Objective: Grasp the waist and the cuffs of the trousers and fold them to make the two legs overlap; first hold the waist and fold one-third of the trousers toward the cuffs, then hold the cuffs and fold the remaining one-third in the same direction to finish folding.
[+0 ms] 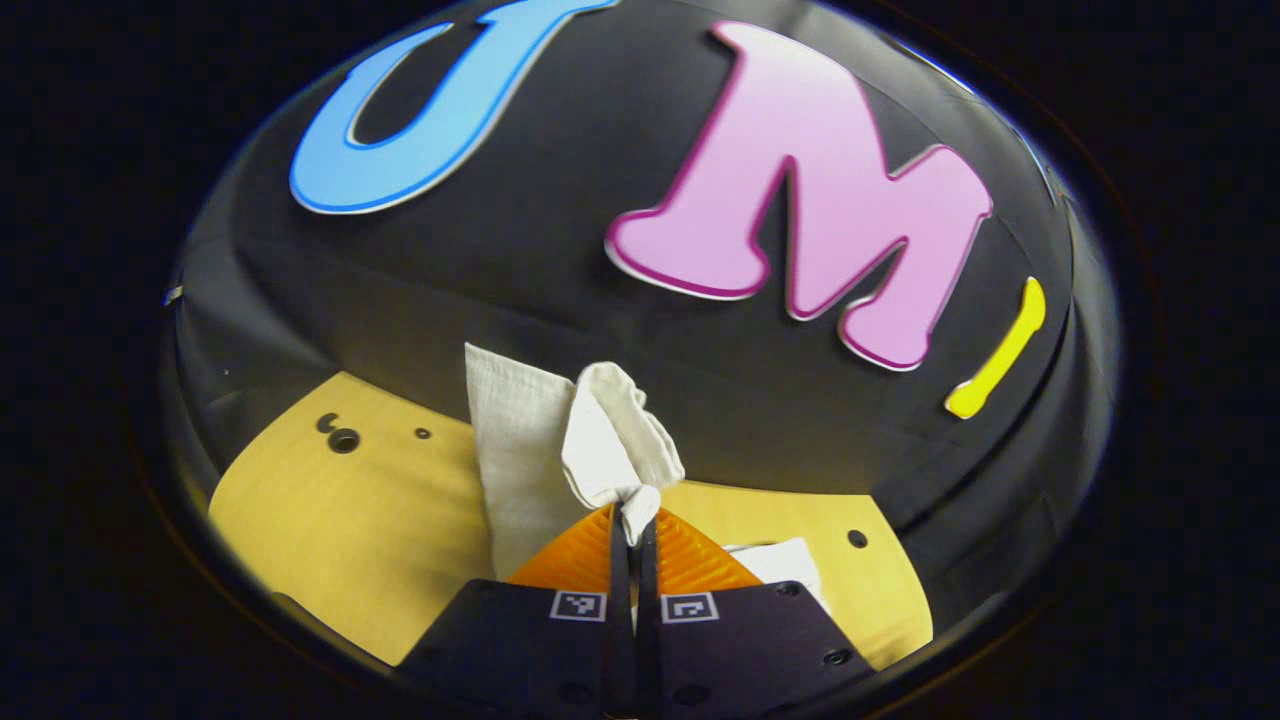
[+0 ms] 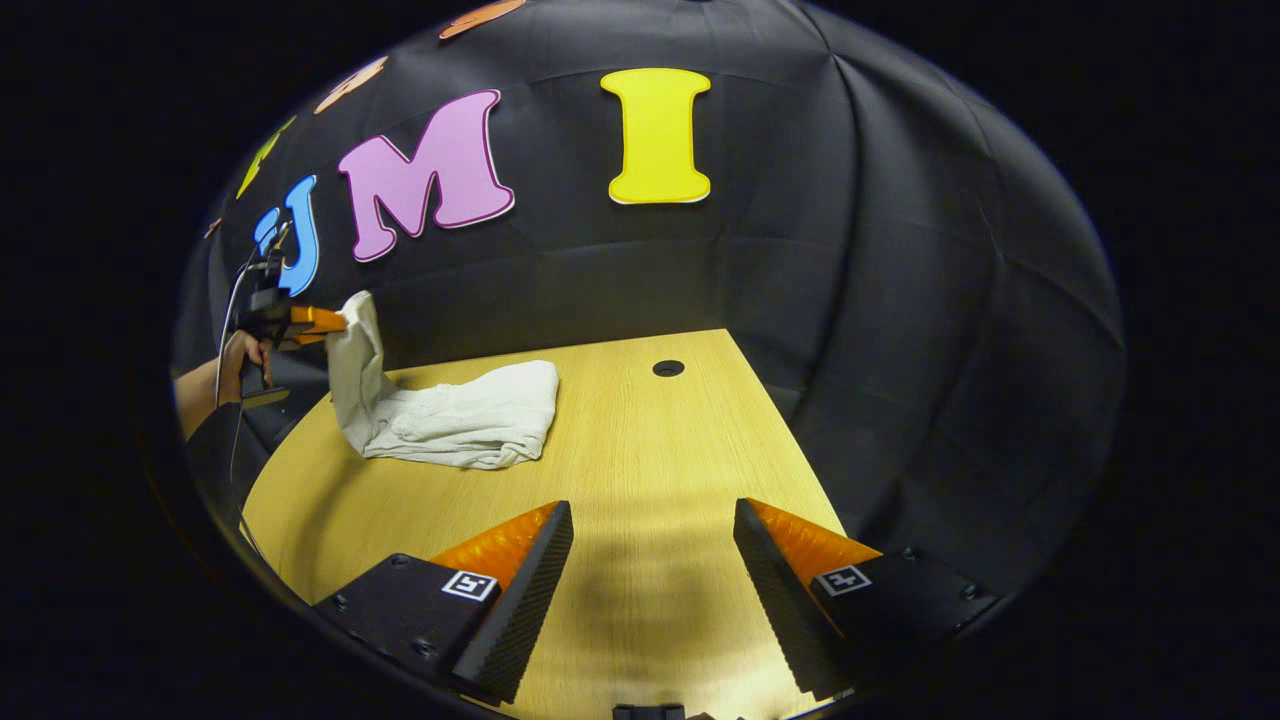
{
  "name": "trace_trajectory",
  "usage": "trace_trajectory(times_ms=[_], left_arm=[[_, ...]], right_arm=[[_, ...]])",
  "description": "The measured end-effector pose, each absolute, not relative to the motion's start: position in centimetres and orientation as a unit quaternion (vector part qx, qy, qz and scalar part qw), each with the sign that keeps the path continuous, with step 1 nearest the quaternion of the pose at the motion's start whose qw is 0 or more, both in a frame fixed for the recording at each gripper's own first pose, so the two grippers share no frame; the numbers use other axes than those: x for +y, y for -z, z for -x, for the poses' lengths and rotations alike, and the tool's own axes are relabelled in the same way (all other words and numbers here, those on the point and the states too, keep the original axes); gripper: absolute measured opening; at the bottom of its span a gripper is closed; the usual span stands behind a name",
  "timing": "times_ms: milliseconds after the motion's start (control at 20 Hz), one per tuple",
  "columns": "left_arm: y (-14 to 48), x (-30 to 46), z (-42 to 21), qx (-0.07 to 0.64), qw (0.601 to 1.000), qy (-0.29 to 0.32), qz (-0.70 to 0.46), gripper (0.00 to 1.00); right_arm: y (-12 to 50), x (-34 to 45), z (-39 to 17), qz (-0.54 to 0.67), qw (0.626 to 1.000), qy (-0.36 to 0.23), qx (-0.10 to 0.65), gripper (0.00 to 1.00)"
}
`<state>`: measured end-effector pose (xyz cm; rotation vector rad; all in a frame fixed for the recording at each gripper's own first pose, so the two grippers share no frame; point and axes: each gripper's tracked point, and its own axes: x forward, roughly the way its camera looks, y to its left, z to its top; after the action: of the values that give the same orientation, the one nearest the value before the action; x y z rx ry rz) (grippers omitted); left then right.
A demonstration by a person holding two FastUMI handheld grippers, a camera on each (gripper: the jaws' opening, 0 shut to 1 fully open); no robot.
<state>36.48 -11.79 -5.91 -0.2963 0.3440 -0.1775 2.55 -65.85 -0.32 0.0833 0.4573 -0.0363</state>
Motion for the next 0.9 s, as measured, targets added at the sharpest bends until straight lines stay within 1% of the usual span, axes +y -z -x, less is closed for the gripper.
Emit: trace_trajectory(times_ms=[250, 500, 700, 900], left_arm=[[6.3, -22.3, -36.2, 0.186, 0.965, 0.15, 0.108, 0.05], [7.9, -31.2, -35.4, 0.206, 0.955, 0.196, 0.08, 0.06], [10.6, -36.5, -34.0, 0.237, 0.942, 0.23, 0.056, 0.06], [14.0, -39.1, -33.3, 0.273, 0.931, 0.24, 0.037, 0.06]], right_arm=[[-0.3, -66.2, -3.0, -0.042, 0.976, 0.0, 0.213, 0.99], [-0.3, -66.9, -3.3, -0.058, 0.976, -0.009, 0.21, 0.99], [0.2, -67.9, -2.7, -0.077, 0.973, -0.005, 0.218, 0.99], [-0.1, -67.8, -2.8, -0.094, 0.972, -0.004, 0.217, 0.99]])
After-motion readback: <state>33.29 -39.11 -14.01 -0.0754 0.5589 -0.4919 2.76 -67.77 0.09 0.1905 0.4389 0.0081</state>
